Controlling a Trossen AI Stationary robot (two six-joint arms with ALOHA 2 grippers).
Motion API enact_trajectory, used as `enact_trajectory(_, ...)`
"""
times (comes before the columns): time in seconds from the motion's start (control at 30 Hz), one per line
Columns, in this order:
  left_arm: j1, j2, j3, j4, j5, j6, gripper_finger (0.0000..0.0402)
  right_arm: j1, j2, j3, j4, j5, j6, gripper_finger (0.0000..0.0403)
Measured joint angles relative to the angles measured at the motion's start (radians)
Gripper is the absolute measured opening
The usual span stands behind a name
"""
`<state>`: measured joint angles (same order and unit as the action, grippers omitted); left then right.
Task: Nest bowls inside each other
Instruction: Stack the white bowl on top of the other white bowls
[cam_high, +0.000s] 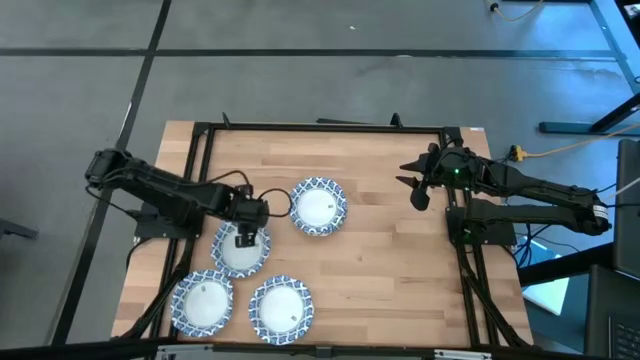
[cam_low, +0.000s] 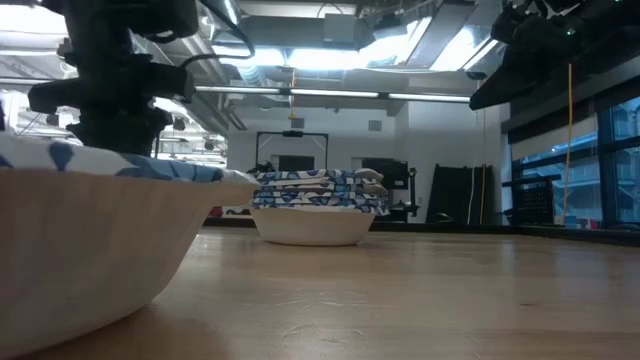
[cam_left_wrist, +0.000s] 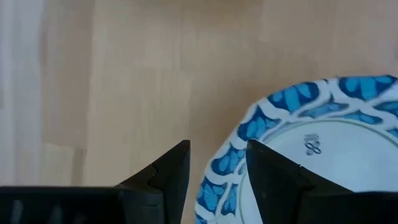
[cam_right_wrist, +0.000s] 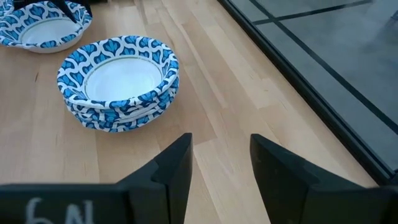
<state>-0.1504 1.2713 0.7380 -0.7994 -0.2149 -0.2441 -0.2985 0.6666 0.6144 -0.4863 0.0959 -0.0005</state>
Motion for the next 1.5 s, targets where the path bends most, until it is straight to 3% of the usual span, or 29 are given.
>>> enact_trajectory(0.2,0.051,0.000,0.000,-0.017,0.128,0.046,0.0151,0.000,0.000,0.000,0.000,0.000,0.021,0.0162)
enact_trajectory(0.67,0.087,0.149,0.001,-0.026,0.179,0.081,0.0151,0.000,0.000,0.000,0.003,0.008,0.018,0.0162)
enact_trajectory(1.03,0.087,0.149,0.001,-0.008,0.169,0.010,0.0147,0.000,0.000,0.000,0.003,0.009,0.014,0.0162)
enact_trajectory(1.2,0.087,0.149,0.001,0.018,0.116,-0.067,0.0116,0.000,0.000,0.000,0.003,0.015,-0.004,0.0162)
enact_trajectory(1.5,0.088,0.149,0.001,0.042,0.116,-0.069,0.0038,0.000,0.000,0.000,0.003,0.017,-0.005,0.0162)
